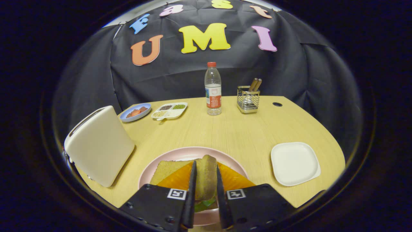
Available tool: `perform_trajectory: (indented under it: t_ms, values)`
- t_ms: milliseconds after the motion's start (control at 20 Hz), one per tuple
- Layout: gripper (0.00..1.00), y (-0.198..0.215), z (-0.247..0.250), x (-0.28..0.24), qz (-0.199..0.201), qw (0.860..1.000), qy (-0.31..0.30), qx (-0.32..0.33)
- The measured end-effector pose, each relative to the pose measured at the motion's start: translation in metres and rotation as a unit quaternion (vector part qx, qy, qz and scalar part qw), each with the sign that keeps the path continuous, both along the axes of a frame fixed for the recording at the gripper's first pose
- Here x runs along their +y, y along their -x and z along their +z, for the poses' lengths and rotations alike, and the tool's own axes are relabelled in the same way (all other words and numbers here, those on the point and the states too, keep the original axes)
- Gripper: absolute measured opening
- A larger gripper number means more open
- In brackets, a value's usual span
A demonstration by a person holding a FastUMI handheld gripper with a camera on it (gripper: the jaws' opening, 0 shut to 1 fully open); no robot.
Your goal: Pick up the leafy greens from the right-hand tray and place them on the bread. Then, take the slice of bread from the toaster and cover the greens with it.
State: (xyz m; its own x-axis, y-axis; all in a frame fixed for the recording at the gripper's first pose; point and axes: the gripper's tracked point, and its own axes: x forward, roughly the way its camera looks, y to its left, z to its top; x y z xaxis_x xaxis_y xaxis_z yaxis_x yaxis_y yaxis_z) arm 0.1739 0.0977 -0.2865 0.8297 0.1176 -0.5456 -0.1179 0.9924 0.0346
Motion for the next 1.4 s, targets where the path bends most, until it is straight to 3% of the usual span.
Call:
perform_trajectory:
  t_ms: [250,400,500,750,1100,1400]
  values:
    - [0.58,0.001,-0.002,-0.012,-0.02,0.999,0.027,-0.007]
    - [0.84,0.014,0.014,-0.011,-0.019,0.998,0.048,-0.03]
    - [0.95,0.029,0.032,-0.008,-0.018,0.997,0.049,-0.052]
    - [0.97,0.08,0.095,-0.005,-0.028,0.992,0.03,-0.121]
    - [0.97,0.184,0.198,-0.007,-0.033,0.969,0.031,-0.243]
    - [0.96,0.274,0.25,-0.013,-0.034,0.953,0.029,-0.299]
